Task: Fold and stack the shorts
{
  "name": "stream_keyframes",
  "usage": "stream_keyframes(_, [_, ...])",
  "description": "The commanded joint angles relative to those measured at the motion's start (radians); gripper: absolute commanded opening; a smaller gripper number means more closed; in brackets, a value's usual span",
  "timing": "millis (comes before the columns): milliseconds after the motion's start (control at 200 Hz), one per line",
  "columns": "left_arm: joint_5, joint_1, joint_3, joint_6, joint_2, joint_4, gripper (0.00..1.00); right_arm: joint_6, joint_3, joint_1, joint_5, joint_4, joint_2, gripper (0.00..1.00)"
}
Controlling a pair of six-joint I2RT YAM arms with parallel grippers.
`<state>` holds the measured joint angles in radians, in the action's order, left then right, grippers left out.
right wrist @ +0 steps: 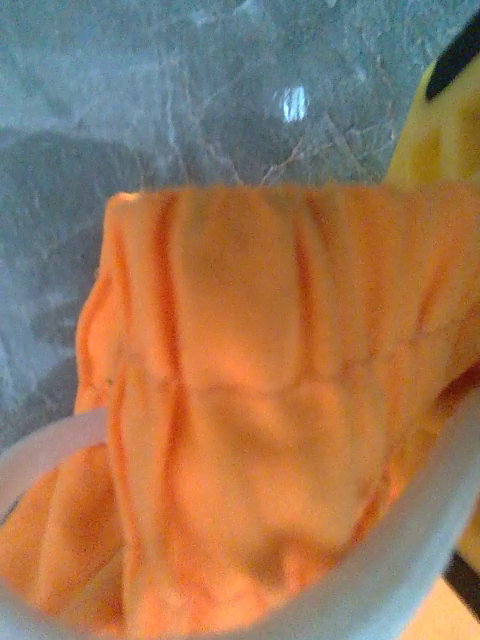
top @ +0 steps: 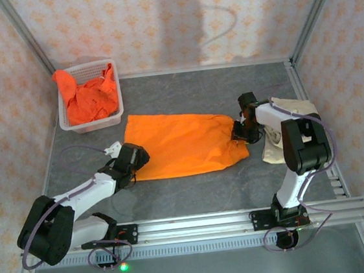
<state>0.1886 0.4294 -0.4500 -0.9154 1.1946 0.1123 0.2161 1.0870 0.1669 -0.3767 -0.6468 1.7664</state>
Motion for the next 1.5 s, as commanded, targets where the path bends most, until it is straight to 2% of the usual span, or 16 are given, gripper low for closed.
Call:
stream_keyframes(0, [0.028, -0.007, -0.015, 0.009, -0.061, 0.04, 1.0, 0.019, -0.029, 0.004, 0.007, 0.016, 0.043, 0.2])
stream_keyframes(165, [0.065, -0.011, -0.056, 0.046, -0.213, 0.107, 1.0, 0.008, 0.001, 0.005, 0.077, -0.024, 0.014, 0.0])
stream_keyframes(275, [0.09, -0.014, -0.068, 0.061, -0.32, 0.137, 1.0, -0.016, 0.055, 0.008, 0.17, -0.102, -0.013, 0.0])
stream_keyframes(470, [0.104, -0.016, -0.067, 0.066, -0.425, 0.184, 1.0, -0.09, 0.219, 0.035, 0.436, -0.312, -0.038, 0.0])
stream_keyframes(746, [0.094, -0.016, -0.053, 0.049, -0.436, 0.202, 1.0, -0.19, 0.479, 0.071, 0.77, -0.552, -0.017, 0.0])
stream_keyframes(986, [0.087, -0.016, -0.057, 0.046, -0.43, 0.217, 1.0, -0.24, 0.717, 0.154, 1.063, -0.744, 0.086, 0.0])
stream_keyframes(1201, [0.083, -0.016, -0.052, 0.041, -0.431, 0.224, 1.0, -0.195, 0.882, 0.261, 1.14, -0.844, 0.169, 0.0])
stream_keyframes(1496, [0.079, -0.015, -0.038, 0.035, -0.415, 0.221, 1.0, -0.06, 1.071, 0.43, 1.094, -0.978, 0.349, 0.0])
